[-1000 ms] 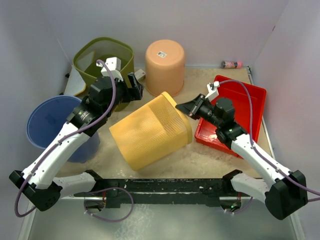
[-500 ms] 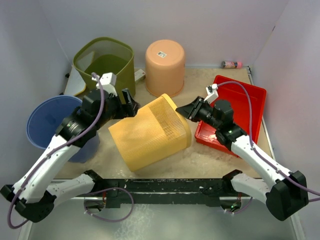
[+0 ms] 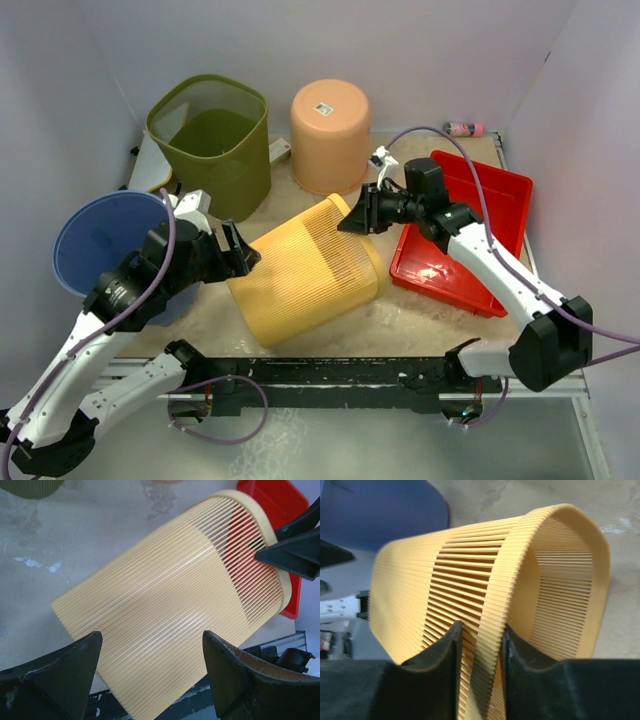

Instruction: Turn the large container upside down

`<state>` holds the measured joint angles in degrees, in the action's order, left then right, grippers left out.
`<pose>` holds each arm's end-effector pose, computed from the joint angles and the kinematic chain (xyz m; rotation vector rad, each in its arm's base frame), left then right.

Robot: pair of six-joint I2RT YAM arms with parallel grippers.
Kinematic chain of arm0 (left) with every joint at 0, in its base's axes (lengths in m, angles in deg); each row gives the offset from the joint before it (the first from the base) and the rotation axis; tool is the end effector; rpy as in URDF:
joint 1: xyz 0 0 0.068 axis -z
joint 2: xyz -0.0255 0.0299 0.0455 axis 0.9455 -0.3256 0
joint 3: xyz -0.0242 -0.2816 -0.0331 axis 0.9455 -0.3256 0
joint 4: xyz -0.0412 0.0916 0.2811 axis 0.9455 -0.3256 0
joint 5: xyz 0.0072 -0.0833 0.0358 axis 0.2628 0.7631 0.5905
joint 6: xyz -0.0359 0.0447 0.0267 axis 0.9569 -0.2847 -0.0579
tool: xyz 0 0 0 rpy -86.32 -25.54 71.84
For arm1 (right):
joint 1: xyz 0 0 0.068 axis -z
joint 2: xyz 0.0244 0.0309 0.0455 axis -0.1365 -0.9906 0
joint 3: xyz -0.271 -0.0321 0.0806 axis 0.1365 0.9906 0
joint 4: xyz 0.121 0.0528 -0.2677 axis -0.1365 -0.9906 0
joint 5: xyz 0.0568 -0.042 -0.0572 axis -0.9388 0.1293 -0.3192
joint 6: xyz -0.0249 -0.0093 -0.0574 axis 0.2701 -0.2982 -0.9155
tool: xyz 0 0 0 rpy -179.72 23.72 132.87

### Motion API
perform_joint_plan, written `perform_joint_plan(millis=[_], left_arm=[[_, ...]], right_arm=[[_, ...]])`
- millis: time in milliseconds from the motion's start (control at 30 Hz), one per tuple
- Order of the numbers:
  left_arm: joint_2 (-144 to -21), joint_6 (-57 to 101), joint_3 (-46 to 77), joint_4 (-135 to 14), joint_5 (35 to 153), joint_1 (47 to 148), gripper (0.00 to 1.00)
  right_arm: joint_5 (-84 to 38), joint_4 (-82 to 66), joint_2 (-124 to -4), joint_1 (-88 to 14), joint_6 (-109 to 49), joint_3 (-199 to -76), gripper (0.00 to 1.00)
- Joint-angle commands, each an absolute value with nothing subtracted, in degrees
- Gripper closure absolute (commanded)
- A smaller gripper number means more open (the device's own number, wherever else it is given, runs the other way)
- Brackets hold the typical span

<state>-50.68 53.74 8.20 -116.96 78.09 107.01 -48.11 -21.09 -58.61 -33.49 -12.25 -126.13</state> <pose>0.1387 -0.0928 0.3956 -0.2178 2.2076 -0.6458 0.3001 0.1736 0.3343 -0.4129 2.0756 1.1228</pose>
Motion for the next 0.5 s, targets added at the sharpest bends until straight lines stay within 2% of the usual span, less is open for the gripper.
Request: perform_joint_plan(millis=[0, 33, 100, 267, 467], left_arm=[[-50.64, 55.6, 5.4, -115.31, 81.29, 106.77, 0.22], [-50.79, 55.66, 4.69, -114.41, 81.89, 106.77, 0.22], [-51.08, 55.75, 3.18, -112.45, 82.44, 106.77, 0.22], [-51.64, 54.77, 2.25, -105.84, 80.39, 106.77, 0.22], [-54.79, 52.63, 6.67, -105.83, 75.16, 106.77, 0.21]], right_arm=[[-54.36, -24.24, -58.99, -31.15, -13.53, -126.7, 0.8], [-55.4, -22.72, -58.79, -30.35, -12.14, -125.86, 0.89], [-57.06, -18.91, -58.33, -28.39, -8.86, -123.65, 1.0], [-56.19, -2.68, -56.38, -25.42, 2.18, -115.74, 1.0], [-51.1, 17.17, -55.7, -22.61, 16.64, -108.11, 1.0]])
